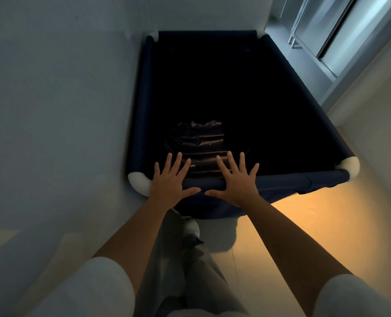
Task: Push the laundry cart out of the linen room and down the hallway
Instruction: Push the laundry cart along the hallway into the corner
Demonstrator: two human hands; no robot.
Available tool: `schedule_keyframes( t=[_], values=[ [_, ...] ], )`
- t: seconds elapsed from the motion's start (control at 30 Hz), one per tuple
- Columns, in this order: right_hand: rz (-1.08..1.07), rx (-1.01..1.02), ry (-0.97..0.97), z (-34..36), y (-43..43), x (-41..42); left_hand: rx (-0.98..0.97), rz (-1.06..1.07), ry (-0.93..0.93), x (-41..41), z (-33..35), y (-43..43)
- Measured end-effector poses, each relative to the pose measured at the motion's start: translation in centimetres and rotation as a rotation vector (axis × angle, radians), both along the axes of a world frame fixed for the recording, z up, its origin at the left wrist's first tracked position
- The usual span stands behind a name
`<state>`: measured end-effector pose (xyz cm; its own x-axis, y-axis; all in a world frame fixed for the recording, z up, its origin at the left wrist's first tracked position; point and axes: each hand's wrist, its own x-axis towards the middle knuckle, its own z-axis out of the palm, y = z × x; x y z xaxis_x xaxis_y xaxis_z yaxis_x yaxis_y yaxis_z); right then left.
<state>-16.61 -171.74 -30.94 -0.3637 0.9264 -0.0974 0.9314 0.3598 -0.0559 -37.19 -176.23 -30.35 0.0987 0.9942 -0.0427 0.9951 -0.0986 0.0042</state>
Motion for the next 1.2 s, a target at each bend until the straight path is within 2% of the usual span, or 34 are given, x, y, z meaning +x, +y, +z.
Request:
schedule_keyframes(
  t=[0.83,1.1,1.2],
  values=[
    [0.01,0.018,-0.009,0.1,0.0,0.0,0.005,0.001,-0.008,0.0,0.0,0.0],
    [0.114,0.022,0.028,0.2,-0.6,1.5,0.055,-0.026,-0.094,0.2,0.7,-0.4],
    [0.091,0.028,0.027,0.2,-0.7,3.8,0.082,-0.004,-0.123,1.4,0.9,-0.7]
  ],
)
